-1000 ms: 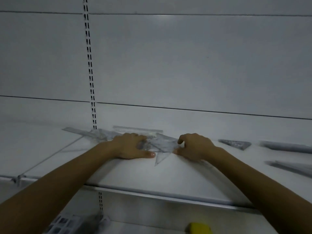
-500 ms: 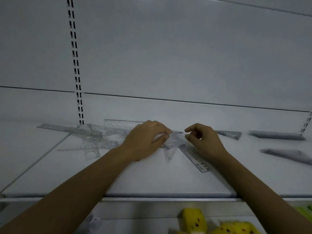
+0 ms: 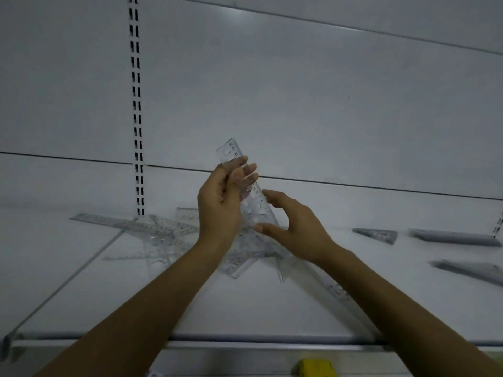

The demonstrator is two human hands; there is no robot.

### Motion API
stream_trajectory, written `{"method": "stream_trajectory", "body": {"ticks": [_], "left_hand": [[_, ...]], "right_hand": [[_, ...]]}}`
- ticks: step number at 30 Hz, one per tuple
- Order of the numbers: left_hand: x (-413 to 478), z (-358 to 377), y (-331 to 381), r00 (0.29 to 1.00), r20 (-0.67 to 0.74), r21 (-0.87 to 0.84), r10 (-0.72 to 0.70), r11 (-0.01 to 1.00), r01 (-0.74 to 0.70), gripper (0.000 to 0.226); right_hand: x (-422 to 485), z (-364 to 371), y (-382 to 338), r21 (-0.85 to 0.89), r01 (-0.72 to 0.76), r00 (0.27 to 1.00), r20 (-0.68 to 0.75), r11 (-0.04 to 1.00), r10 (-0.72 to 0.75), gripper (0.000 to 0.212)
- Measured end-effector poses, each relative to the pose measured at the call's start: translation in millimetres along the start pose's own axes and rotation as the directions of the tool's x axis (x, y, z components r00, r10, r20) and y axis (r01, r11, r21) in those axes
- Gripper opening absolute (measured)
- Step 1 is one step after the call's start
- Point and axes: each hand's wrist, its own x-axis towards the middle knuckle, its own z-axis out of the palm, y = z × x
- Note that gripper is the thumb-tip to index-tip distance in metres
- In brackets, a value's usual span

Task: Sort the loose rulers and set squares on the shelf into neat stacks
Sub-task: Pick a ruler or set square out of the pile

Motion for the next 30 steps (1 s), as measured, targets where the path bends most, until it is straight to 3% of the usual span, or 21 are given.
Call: {"method": "stream_trajectory", "body": {"ticks": [3, 5, 8, 10, 12, 15, 18, 23, 26, 30], "left_hand": [[1, -2, -4, 0.991, 0.001, -0.079, -0.132, 0.988, 0.131, 0.021], [1, -4, -14, 0.97, 0.049, -0.04, -0.239, 0.97, 0.241, 0.031], [-5, -2, -31, 0.909, 0.236, 0.226, -0.342, 0.93, 0.291, 0.029], [-7, -1, -39, 0.887, 0.309, 0.388, -0.343, 0.897, 0.211, 0.016], [-7, 0, -38, 0.922, 0.28, 0.508, -0.267, 0.856, 0.094, 0.014], [-5, -4, -31, 0.971, 0.237, 0.606, 0.019, 0.778, -0.163, 0.023], [0, -8, -29, 0.945, 0.231, 0.665, 0.23, 0.672, -0.326, 0.036], [-1, -12, -27, 0.918, 0.327, 0.753, 0.224, 0.525, -0.397, 0.053], [-8, -9, -25, 0.852, 0.455, 0.77, 0.261, 0.365, -0.523, 0.055], [-12, 10, -20, 0.775, 0.573, 0.744, 0.267, 0.226, -0.629, 0.055]], "right_hand": [[3, 15, 1, 0.138, 0.069, 0.986, -0.159, 0.988, -0.046, 0.01], [1, 22, 3, 0.205, 0.107, 0.966, -0.254, 0.973, -0.053, 0.01], [-1, 23, 8, 0.276, 0.142, 0.946, -0.322, 0.951, -0.048, 0.012], [-3, 22, 12, 0.269, 0.138, 0.942, -0.334, 0.953, -0.042, 0.013], [-6, 20, 16, 0.25, 0.111, 0.935, -0.353, 0.962, -0.016, 0.013], [-8, 14, 14, 0.303, -0.004, 0.928, -0.355, 0.953, 0.116, 0.01], [-7, 12, 11, 0.363, -0.112, 0.911, -0.335, 0.925, 0.242, 0.018], [-10, -6, 5, 0.364, -0.17, 0.868, -0.385, 0.916, 0.315, 0.03], [-18, -26, 4, 0.219, -0.121, 0.908, -0.371, 0.968, 0.197, 0.027], [-30, -66, 22, -0.155, -0.106, 0.947, -0.316, 0.982, 0.052, 0.038]]}}
